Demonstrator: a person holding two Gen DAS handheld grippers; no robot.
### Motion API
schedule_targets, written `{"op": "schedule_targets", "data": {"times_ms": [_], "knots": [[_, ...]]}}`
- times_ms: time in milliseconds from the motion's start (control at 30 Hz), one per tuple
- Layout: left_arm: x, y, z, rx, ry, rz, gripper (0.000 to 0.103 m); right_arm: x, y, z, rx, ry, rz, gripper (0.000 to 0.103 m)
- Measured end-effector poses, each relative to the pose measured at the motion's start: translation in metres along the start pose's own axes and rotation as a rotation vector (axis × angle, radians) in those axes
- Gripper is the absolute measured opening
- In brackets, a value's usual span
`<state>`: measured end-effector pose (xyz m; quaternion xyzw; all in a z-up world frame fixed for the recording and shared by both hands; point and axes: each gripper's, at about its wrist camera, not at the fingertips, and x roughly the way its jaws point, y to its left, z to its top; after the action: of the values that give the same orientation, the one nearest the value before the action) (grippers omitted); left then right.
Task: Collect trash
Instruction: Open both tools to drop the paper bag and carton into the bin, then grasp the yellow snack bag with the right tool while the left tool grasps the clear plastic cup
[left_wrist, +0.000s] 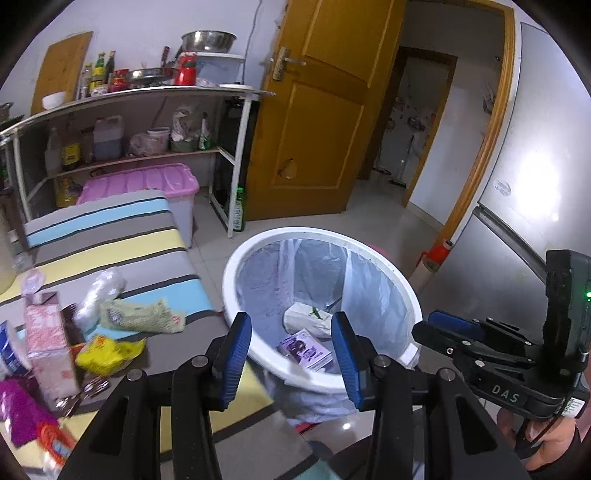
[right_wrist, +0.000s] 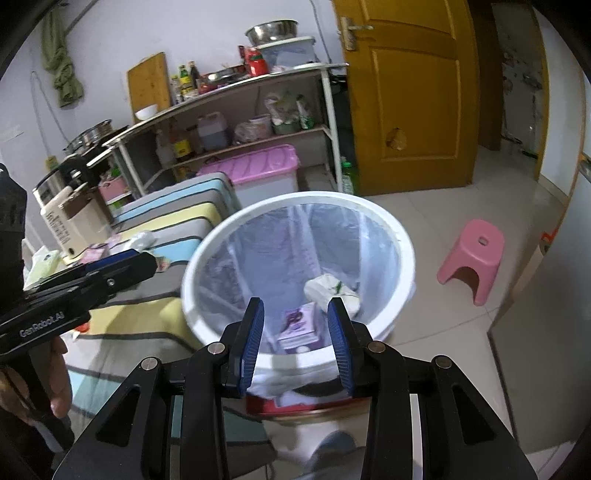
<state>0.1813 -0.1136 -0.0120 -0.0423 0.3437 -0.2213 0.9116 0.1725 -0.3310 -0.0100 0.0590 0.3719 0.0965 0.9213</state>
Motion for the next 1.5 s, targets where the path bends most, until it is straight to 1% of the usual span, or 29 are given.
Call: {"op": "schedule_targets", "data": {"times_ms": [67,200,267,300,367,400,667,733,800,900,1000,1100,1300,1500], "knots": [[-0.009,0.004,-0.005,-0.011,-0.01,0.018,0.045,-0.003,0.008,-0.002,-0.009,-0.001,0.019,0.037],[-0.034,0.013,-0.018,-0.022,-0.034,0.083,0.045,-0.007,0.026,-0.009,-0.038,-0.011,0.071,0.037],[-0.043,0.018,-0.021,-0.032,-0.042,0.101,0.045,-0.008,0.035,-0.011,-0.05,-0.013,0.097,0.037],[-0.049,0.023,-0.024,-0.039,-0.047,0.114,0.045,-0.008,0.042,-0.012,-0.06,-0.01,0.116,0.037],[-0.059,0.029,-0.029,-0.047,-0.054,0.142,0.045,-0.008,0.053,-0.015,-0.081,-0.004,0.145,0.043],[-0.065,0.034,-0.033,-0.05,-0.058,0.158,0.045,-0.008,0.058,-0.017,-0.09,-0.001,0.154,0.043],[-0.102,0.067,-0.057,-0.096,-0.081,0.271,0.045,-0.001,0.092,-0.023,-0.153,0.04,0.215,0.044],[-0.11,0.076,-0.06,-0.113,-0.087,0.295,0.049,0.002,0.1,-0.023,-0.166,0.047,0.228,0.044],[-0.117,0.085,-0.064,-0.127,-0.096,0.309,0.056,0.003,0.106,-0.025,-0.179,0.051,0.24,0.044],[-0.12,0.094,-0.071,-0.136,-0.095,0.322,0.06,0.006,0.114,-0.026,-0.192,0.056,0.251,0.044],[-0.117,0.102,-0.077,-0.141,-0.072,0.33,0.06,0.009,0.119,-0.025,-0.203,0.063,0.259,0.044],[-0.108,0.106,-0.082,-0.141,-0.04,0.32,0.06,0.01,0.122,-0.024,-0.207,0.068,0.263,0.044],[-0.09,0.108,-0.081,-0.107,0.005,0.298,0.06,0.015,0.125,-0.023,-0.21,0.077,0.266,0.044],[-0.074,0.113,-0.077,-0.114,0.048,0.308,0.06,0.019,0.129,-0.021,-0.213,0.082,0.266,0.044]]}}
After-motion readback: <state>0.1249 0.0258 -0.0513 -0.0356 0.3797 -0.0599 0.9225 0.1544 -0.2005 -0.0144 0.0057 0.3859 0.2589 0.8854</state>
